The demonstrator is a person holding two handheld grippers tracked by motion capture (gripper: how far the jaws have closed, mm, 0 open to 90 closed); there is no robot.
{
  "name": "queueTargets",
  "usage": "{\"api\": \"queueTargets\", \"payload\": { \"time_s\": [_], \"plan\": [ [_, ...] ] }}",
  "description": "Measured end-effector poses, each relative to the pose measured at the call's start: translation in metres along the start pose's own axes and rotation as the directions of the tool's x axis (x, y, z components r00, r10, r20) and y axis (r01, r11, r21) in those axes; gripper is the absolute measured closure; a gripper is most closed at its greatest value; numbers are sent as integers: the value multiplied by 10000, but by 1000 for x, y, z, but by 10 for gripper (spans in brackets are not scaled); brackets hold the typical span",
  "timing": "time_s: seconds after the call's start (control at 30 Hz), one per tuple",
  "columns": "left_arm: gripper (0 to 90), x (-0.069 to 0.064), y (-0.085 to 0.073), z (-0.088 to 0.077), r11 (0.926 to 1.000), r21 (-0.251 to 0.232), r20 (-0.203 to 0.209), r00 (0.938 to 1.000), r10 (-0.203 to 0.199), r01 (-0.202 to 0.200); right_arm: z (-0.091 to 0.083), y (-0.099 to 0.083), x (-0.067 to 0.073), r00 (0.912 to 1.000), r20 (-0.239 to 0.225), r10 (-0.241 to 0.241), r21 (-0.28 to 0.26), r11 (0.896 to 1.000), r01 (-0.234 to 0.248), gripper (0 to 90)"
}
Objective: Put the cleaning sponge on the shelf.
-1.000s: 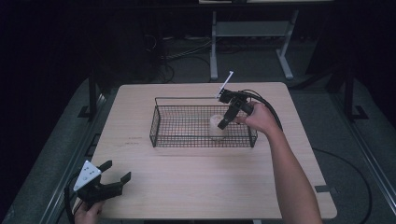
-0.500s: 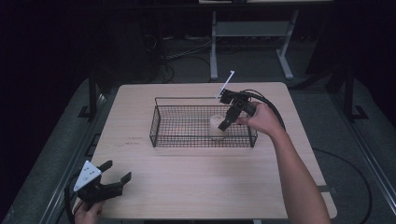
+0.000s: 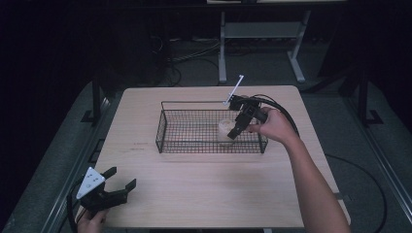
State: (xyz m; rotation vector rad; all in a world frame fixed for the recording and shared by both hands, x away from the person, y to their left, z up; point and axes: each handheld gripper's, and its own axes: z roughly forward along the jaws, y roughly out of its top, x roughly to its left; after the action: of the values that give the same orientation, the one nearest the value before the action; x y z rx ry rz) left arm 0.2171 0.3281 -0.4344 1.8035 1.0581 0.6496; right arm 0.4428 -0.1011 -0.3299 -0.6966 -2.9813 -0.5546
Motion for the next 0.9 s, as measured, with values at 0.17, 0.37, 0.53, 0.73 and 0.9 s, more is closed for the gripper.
{"api": "queueTargets", "payload": {
  "time_s": [0.17,0.37,0.53,0.73,0.9],
  "plan": [
    [138,0,0,0,10000,0,12,10000,10,-10,-1,0,5,9999,-23,-128,-12,9999,128,202],
    [138,0,0,0,10000,12,8,10000,24,-24,2,-4,11,9994,-203,-273,-79,9996,271,206],
    [138,-1,0,0,10000,-2,14,10000,30,-30,6,-6,15,9988,-299,-383,52,9992,385,210],
    [138,0,0,0,10000,19,5,10000,-4,4,6,-8,20,9981,-363,-496,47,9987,498,214],
    [138,-1,0,0,10000,26,24,10000,59,-59,7,-10,22,9980,-360,-526,9,9986,526,217]
  ]
}}
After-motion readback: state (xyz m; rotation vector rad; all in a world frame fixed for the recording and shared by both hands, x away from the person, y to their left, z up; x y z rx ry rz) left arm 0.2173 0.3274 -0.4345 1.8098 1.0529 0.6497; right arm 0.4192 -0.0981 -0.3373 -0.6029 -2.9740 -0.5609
